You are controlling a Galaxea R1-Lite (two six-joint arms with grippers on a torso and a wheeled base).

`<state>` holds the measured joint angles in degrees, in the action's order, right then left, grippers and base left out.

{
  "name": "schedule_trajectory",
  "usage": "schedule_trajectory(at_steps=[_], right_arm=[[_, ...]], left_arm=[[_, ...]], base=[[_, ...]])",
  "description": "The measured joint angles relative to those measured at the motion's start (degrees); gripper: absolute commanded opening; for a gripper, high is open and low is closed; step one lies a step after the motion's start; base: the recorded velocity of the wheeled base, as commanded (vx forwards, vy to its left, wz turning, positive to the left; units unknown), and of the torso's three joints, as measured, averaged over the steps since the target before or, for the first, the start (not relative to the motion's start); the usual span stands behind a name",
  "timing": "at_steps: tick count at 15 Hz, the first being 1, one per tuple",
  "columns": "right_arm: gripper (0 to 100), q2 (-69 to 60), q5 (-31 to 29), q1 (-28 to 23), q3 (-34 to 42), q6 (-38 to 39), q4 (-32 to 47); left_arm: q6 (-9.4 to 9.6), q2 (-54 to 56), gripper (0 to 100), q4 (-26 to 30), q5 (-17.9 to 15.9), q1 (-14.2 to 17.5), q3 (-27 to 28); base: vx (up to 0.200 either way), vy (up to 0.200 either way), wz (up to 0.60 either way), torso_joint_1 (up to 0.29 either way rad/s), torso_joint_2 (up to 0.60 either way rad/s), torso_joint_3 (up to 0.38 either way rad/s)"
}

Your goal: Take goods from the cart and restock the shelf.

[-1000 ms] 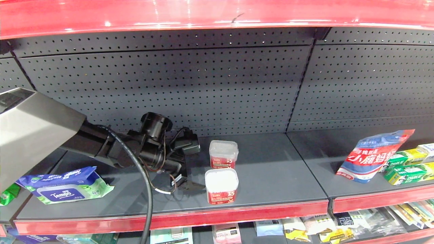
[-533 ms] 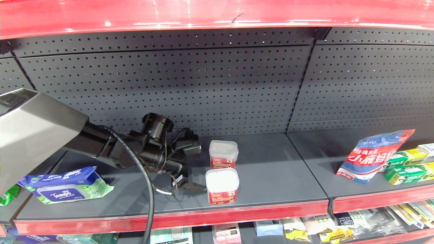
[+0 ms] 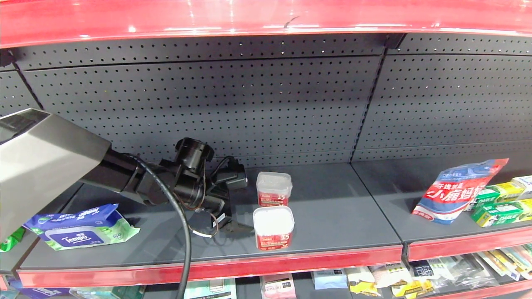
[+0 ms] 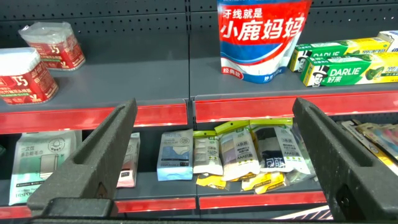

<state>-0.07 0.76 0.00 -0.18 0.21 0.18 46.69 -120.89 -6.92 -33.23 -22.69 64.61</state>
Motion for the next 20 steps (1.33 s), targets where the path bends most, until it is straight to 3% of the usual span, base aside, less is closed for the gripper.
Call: schedule_trajectory(at_steps=[20], right_arm=[[100, 0.0, 0.0, 0.0, 0.0, 0.0, 0.0]], left_arm=[[-0.02, -0.3, 100, -0.5, 0.0, -1.1, 0.0]], base=[[0.0, 0.0, 0.0, 0.0, 0.0, 0.0]])
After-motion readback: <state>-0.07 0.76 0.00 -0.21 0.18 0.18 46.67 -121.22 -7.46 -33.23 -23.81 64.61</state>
